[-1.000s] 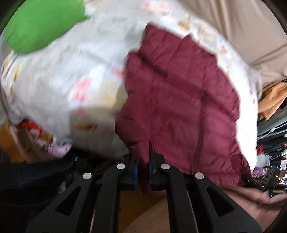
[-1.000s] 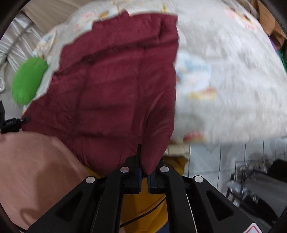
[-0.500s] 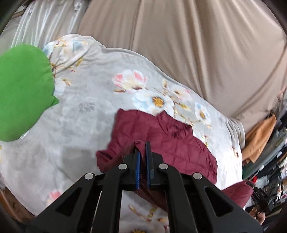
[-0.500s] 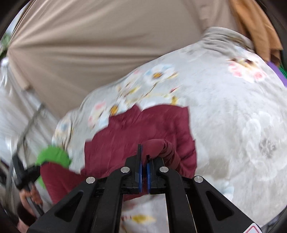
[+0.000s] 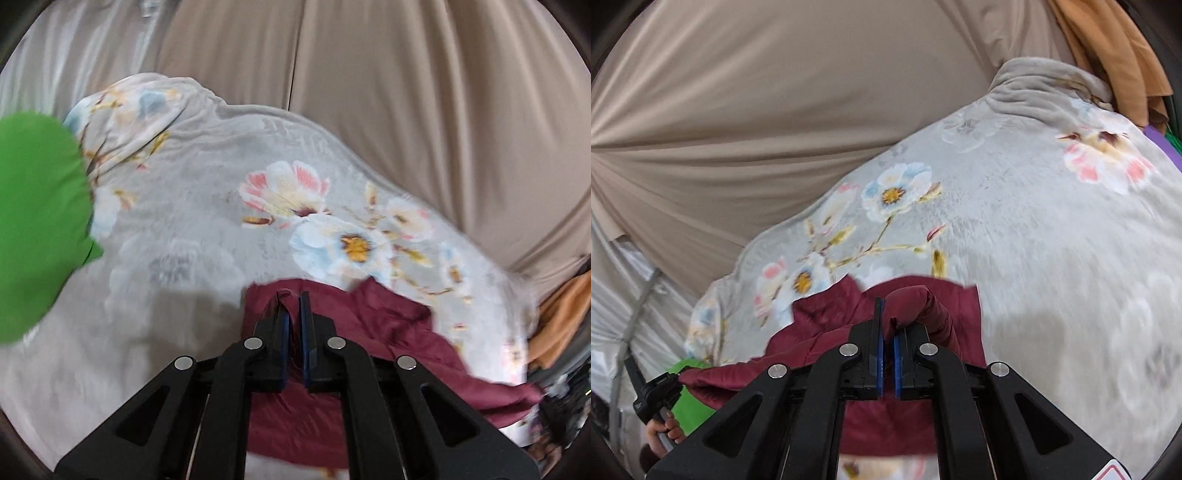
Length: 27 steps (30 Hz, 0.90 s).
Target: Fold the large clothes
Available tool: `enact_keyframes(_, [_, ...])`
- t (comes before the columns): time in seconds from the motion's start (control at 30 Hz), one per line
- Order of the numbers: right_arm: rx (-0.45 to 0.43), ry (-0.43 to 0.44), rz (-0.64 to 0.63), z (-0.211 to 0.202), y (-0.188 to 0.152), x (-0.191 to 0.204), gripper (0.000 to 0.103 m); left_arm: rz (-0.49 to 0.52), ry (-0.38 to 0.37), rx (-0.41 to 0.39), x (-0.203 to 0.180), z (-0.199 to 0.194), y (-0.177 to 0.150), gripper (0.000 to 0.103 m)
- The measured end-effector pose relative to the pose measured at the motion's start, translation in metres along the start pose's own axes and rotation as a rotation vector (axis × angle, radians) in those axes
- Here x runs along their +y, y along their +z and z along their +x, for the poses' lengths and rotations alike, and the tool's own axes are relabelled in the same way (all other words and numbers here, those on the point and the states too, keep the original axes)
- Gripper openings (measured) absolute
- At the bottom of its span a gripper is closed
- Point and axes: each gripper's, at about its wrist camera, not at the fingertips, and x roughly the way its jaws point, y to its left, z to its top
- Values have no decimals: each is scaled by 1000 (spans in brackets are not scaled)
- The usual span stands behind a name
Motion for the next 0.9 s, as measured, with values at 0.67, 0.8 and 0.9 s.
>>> enact_keyframes(0.67, [-115, -84, 22, 77, 43, -15, 61, -245, -26, -66, 38, 87, 20, 71])
enact_keyframes(0.8, [-89, -124, -49, 34, 25, -14, 61, -215, -5, -158, 51, 38, 15, 87])
enact_keyframes(0.9, [27, -178, -100, 26, -27, -27, 61, -198, -13, 19, 65, 47, -28, 90])
